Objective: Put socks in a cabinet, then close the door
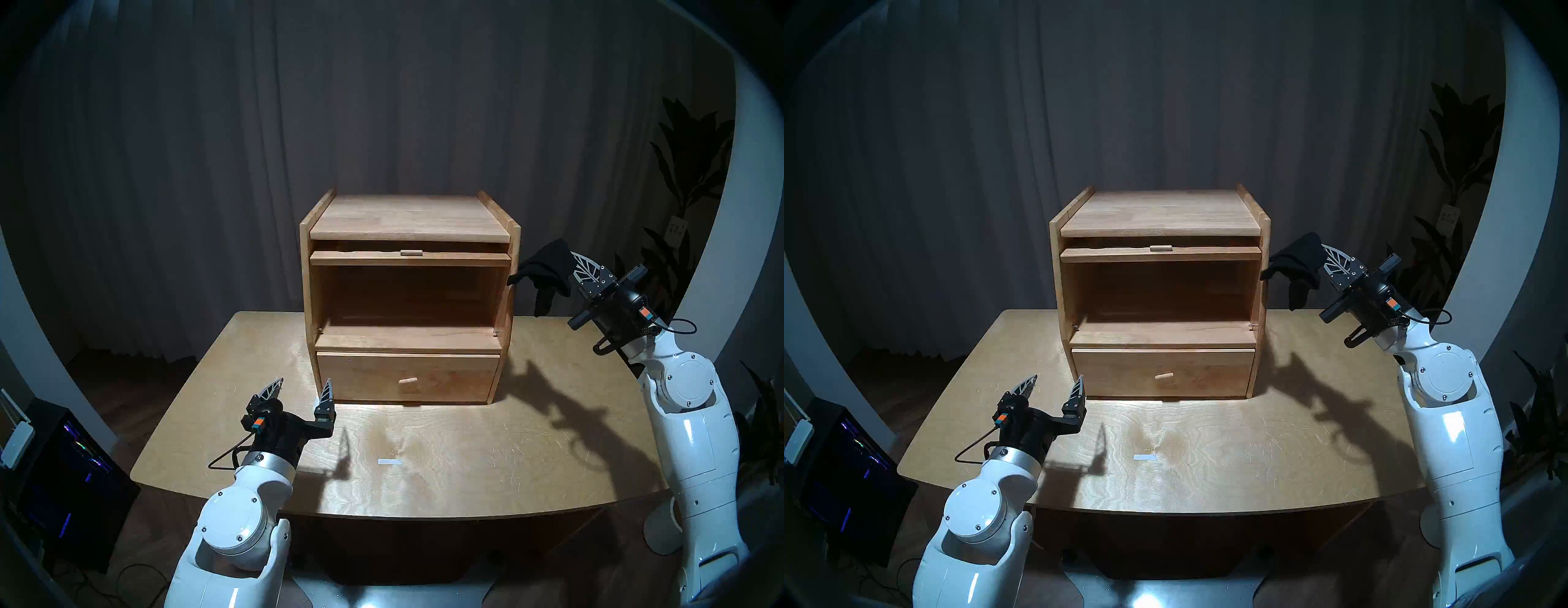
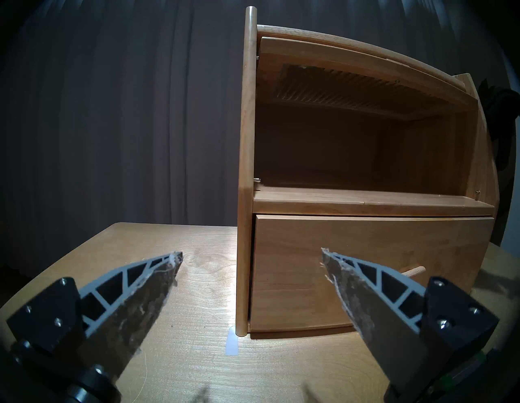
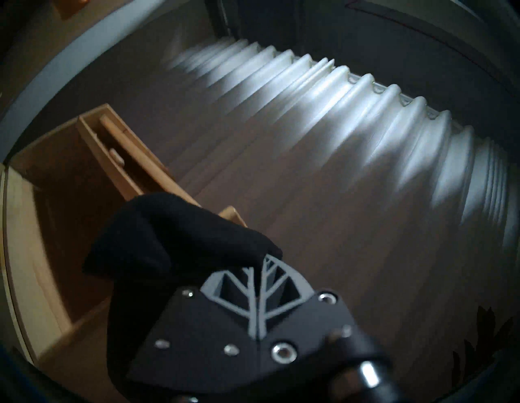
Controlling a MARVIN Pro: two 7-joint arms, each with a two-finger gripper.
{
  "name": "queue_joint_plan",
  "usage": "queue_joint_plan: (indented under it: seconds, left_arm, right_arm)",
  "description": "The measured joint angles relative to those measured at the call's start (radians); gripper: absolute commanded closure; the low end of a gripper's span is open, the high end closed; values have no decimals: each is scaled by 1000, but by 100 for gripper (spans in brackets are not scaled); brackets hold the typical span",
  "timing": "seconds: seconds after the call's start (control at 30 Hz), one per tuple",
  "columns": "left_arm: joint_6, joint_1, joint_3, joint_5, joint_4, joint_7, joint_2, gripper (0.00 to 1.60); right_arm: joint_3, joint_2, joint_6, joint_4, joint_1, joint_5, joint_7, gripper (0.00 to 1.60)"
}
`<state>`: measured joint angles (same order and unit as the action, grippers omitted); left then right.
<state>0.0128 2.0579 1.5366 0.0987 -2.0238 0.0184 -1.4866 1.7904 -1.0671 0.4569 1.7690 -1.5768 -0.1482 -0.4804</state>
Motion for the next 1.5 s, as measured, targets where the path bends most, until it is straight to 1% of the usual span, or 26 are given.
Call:
queue_joint_plan:
  seconds: [0.13,0.27,0.4,0.53,0.63,0.73,0.87,0.93,1.07,1.13,1.2,1.3,1.43,1.5]
  left_arm:
    - [0,0,-1,0,2,-1,1,0]
    - [0,-1,-2,0,2,-3,1,0]
    - [0,-1,-3,0,2,-4,2,0]
    - [0,-2,-4,0,2,-5,3,0]
    - [0,-2,-4,0,1,-6,4,0]
    - [0,-2,-5,0,1,-7,4,0]
    - [0,-3,-5,0,1,-7,5,0]
    - [0,-3,-5,0,1,-7,5,0]
    - [0,-3,-6,0,0,-8,6,0]
    - [0,-3,-6,0,0,-8,6,0]
    - [0,-3,-6,0,0,-8,7,0]
    - [0,-3,-6,1,0,-9,8,0]
    - [0,-3,-6,1,0,-9,8,0]
    - [0,-3,-7,1,0,-9,9,0]
  right_arm:
    - [-51,-42,2,51,-39,-74,-1,160]
    - [-125,-93,0,110,-95,-159,-1,160]
    - [-183,-131,-6,152,-137,-227,5,160]
    - [-259,-179,-34,201,-182,-322,28,160]
    - [-306,-208,-64,220,-201,-373,55,160]
    - [-364,-245,-111,230,-214,-418,112,160]
    - [-416,-277,-155,233,-215,-430,177,160]
    - [-455,-301,-183,234,-207,-432,223,160]
    - [-504,-345,-229,230,-180,-426,307,160]
    - [-514,-361,-244,229,-165,-417,337,160]
    - [-524,-383,-266,223,-141,-400,385,160]
    - [-527,-406,-291,208,-115,-378,433,160]
    - [-527,-437,-331,154,-74,-333,511,160]
    - [-527,-452,-358,110,-48,-298,561,160]
